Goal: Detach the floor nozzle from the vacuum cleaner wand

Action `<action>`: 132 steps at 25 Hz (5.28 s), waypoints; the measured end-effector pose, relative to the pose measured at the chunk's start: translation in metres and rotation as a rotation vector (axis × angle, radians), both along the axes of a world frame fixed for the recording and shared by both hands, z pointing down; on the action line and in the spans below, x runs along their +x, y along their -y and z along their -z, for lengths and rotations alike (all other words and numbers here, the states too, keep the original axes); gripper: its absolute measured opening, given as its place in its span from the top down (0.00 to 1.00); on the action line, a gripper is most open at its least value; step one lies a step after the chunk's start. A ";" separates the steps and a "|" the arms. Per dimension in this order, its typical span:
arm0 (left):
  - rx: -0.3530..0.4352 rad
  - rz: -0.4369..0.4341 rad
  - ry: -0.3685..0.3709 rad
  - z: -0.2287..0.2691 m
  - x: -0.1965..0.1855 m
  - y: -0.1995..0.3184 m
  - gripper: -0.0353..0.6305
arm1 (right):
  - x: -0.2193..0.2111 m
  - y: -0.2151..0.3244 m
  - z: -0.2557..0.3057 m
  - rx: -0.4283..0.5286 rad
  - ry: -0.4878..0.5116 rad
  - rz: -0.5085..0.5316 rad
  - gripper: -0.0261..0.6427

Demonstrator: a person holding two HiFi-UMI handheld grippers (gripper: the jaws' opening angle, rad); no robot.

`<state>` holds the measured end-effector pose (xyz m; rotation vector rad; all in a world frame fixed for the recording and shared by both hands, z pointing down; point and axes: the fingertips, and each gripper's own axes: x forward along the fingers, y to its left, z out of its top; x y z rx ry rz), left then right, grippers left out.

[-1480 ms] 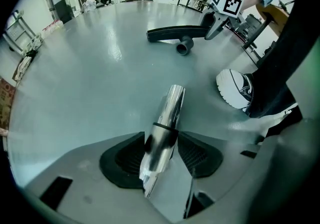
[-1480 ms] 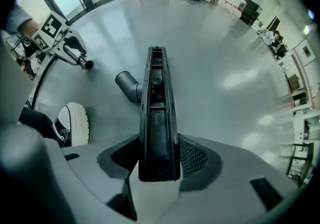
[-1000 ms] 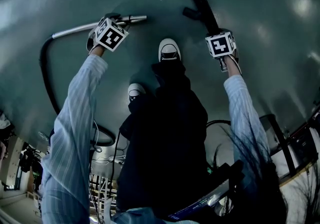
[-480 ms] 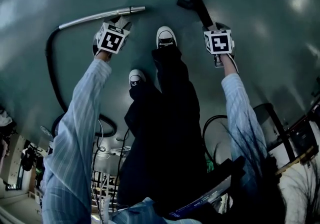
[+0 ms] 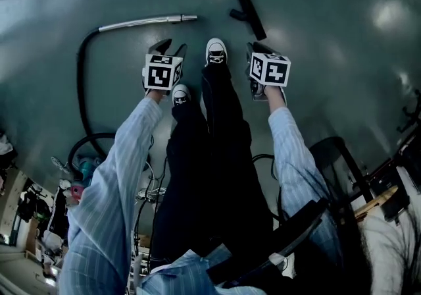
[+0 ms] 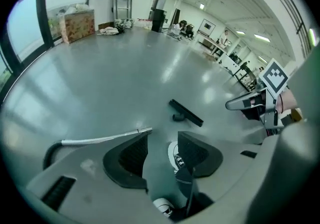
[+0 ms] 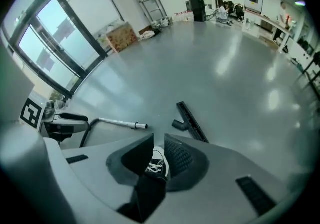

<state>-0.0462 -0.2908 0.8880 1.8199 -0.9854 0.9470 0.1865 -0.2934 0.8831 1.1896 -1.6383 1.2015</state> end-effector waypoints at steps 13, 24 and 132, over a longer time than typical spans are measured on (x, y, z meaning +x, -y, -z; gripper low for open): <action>0.101 0.107 -0.105 0.180 -0.040 -0.036 0.77 | -0.078 -0.018 0.175 0.116 0.072 -0.050 0.91; 0.277 0.241 -0.196 0.336 -0.092 -0.087 0.92 | -0.127 -0.074 0.296 0.190 0.102 -0.118 0.92; 0.537 0.227 -0.491 0.515 -0.107 -0.748 0.92 | -0.236 -0.740 0.486 0.462 0.269 0.196 0.92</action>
